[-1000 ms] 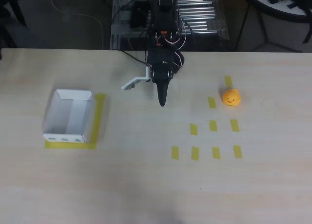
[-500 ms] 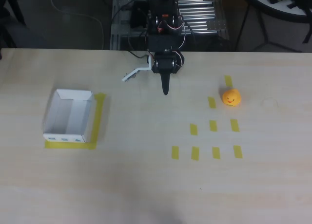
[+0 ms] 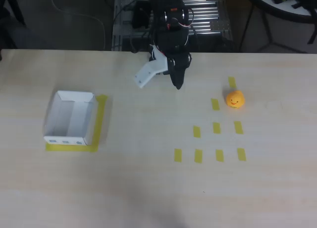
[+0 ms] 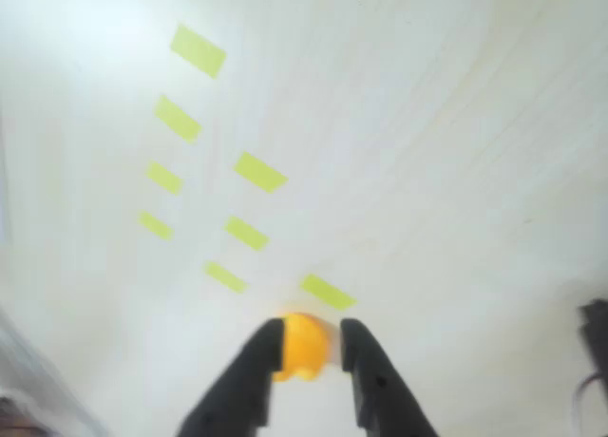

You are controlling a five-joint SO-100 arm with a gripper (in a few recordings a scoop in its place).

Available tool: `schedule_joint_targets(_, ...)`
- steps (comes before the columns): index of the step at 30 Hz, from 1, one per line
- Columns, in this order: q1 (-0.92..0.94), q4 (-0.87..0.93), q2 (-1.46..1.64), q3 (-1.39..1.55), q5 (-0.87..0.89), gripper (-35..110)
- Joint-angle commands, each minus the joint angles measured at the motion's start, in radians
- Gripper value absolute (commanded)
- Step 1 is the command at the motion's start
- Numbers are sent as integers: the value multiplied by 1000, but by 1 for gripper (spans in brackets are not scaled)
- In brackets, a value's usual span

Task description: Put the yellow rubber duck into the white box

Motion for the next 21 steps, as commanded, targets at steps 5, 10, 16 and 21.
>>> schedule_joint_targets(5,-144,58,-87,-137,-267,47)
schedule_joint_targets(10,-218,74,-175,-164,-380,58)
schedule_joint_targets(16,-304,109,-342,-233,-469,61)
schedule_joint_targets(21,-368,140,-459,-304,-503,62)
